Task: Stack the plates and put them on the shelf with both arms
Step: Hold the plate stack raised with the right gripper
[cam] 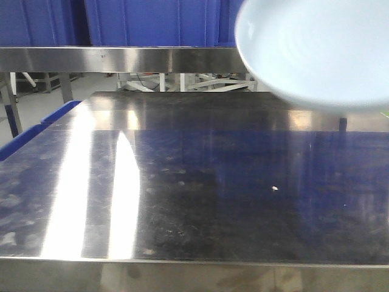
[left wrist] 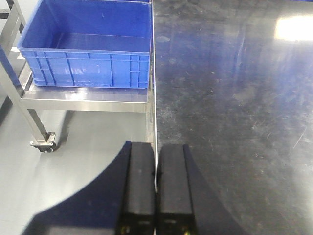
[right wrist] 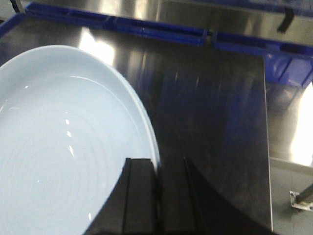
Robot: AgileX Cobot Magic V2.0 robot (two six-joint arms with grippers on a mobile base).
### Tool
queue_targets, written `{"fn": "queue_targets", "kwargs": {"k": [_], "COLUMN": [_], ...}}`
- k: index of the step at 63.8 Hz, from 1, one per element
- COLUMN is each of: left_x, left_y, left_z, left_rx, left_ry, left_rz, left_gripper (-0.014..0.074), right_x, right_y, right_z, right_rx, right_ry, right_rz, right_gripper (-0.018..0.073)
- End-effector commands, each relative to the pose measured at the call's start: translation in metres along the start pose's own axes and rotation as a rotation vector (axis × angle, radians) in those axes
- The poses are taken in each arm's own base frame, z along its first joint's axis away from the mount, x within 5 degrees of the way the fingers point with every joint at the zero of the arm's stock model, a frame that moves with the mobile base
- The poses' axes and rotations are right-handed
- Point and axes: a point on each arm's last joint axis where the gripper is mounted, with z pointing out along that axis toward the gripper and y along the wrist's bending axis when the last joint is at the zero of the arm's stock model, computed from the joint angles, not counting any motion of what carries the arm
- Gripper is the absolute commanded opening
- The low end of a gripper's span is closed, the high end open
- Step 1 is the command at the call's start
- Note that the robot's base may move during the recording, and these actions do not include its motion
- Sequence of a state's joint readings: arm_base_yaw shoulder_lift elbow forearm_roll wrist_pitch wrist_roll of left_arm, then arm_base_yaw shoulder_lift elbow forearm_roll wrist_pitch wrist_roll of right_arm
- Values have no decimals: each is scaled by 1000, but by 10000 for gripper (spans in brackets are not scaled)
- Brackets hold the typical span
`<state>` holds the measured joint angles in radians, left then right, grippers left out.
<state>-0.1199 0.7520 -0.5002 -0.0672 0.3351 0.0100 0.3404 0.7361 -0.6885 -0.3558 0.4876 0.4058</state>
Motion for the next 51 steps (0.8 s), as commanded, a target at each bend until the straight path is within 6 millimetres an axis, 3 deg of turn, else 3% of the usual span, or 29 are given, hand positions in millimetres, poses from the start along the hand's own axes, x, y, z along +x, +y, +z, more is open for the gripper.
{"fn": "queue_targets", "kwargs": {"k": [1, 20, 37, 51], "left_x": [-16, -16, -16, -16], "left_y": [0, 0, 0, 0], "left_z": [-5, -5, -5, -5], "left_rx": [0, 0, 0, 0], "left_ry": [-113, -113, -113, -113], "left_rz": [-16, -16, -16, -16], "left_gripper": [86, 87, 86, 87], "right_x": [3, 42, 45, 46], "right_y": [-2, -20, -29, -29], "right_z": [-15, -28, -52, -53], "right_rx": [-22, 90, 169, 175], "right_ry": [-122, -127, -227, -224], "right_rz": [-17, 49, 131, 134], "right_gripper": [28, 28, 28, 28]}}
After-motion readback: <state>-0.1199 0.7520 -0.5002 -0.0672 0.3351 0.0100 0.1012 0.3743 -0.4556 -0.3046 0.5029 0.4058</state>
